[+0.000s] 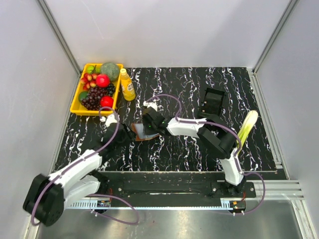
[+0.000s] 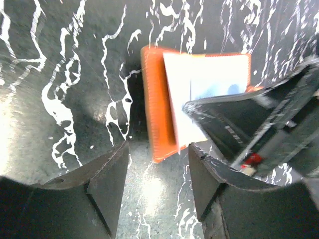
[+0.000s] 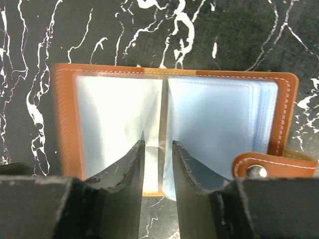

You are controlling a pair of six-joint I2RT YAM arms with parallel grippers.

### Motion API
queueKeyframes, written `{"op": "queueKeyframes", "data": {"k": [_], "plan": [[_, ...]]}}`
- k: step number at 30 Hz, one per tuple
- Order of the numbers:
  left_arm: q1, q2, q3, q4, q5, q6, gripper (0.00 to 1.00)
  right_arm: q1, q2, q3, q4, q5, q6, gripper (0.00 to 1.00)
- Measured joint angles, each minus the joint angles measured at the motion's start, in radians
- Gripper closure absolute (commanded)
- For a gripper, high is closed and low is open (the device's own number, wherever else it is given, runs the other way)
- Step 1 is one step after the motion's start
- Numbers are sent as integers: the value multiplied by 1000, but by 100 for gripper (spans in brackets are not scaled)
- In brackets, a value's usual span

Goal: Put the credit cards into the card holder
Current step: Open the card holder at the center of the board.

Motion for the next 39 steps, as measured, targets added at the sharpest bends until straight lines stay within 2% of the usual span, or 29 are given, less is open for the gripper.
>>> {"op": "queueKeyframes", "data": {"k": [3, 4, 7, 13, 18, 22, 24, 27, 31, 39], "plan": [[10, -106, 28, -87, -49, 13, 43, 23, 24, 39, -27, 39, -20, 62], [13, -128, 38, -102, -57, 19, 43, 27, 29, 50, -34, 47, -25, 59], [18, -127, 54, -111, -57, 29, 43, 37, 37, 61, -38, 61, -33, 59], [20, 61, 81, -96, -46, 32, 46, 39, 37, 59, -33, 69, -33, 57], [26, 260, 95, -5, -29, 27, 50, 39, 33, 45, -14, 68, -28, 57], [29, 328, 117, 85, -19, 23, 51, 39, 28, 32, 3, 68, -25, 57], [30, 344, 123, 105, -15, 22, 60, 39, 24, 25, 11, 68, -23, 57], [30, 360, 134, 95, -18, 29, 79, 37, 19, 14, 23, 65, -17, 58], [38, 415, 169, 106, -15, 46, 98, 10, -10, -33, 50, 32, -3, 57], [29, 519, 217, 212, 54, 72, 100, -104, -69, -126, 88, -107, 16, 57]]}}
